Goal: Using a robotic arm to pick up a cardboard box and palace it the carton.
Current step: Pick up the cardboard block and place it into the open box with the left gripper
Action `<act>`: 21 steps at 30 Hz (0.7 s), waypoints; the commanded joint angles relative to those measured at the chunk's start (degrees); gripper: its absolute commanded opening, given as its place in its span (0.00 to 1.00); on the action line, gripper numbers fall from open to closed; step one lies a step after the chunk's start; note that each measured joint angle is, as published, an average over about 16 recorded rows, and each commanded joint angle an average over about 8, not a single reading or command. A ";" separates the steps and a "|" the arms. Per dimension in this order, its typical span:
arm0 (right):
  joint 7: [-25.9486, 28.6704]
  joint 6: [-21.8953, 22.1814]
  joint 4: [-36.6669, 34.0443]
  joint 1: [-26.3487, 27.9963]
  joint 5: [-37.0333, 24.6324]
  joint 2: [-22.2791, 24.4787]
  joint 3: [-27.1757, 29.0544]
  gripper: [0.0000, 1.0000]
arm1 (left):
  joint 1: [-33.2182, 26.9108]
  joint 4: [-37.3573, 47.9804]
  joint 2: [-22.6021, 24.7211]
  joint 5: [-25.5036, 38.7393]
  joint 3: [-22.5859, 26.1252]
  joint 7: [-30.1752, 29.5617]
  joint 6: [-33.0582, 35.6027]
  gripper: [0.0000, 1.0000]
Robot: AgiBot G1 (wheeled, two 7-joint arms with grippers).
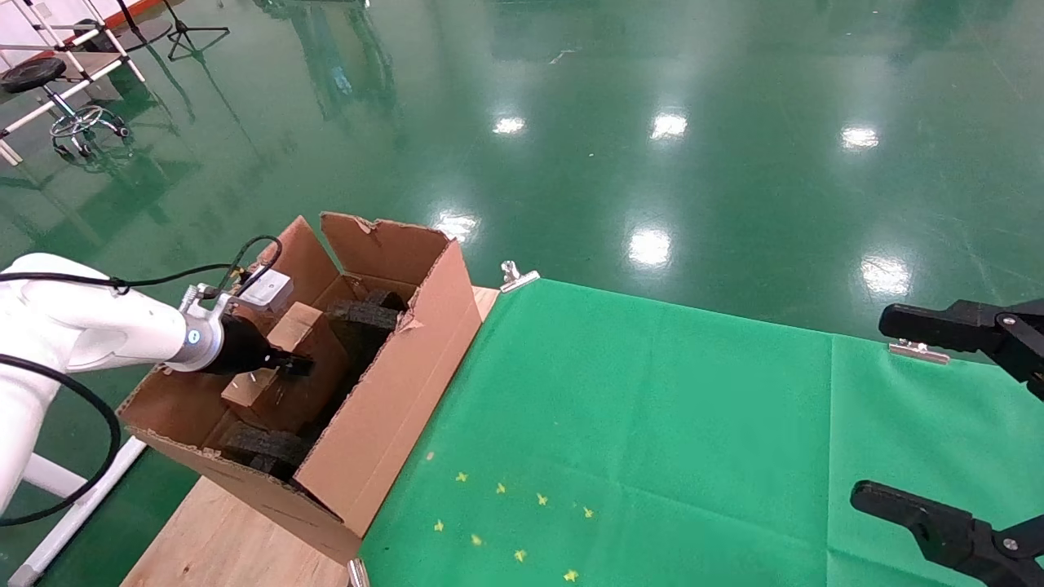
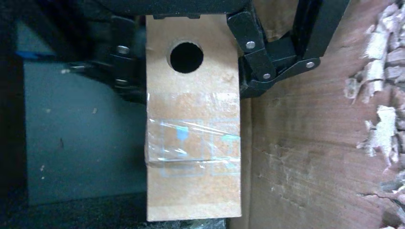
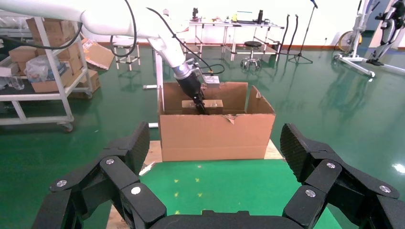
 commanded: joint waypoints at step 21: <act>0.00 0.00 0.00 0.00 0.00 0.00 0.00 1.00 | -4.45 -14.67 -7.10 -7.21 -4.35 4.24 10.94 1.00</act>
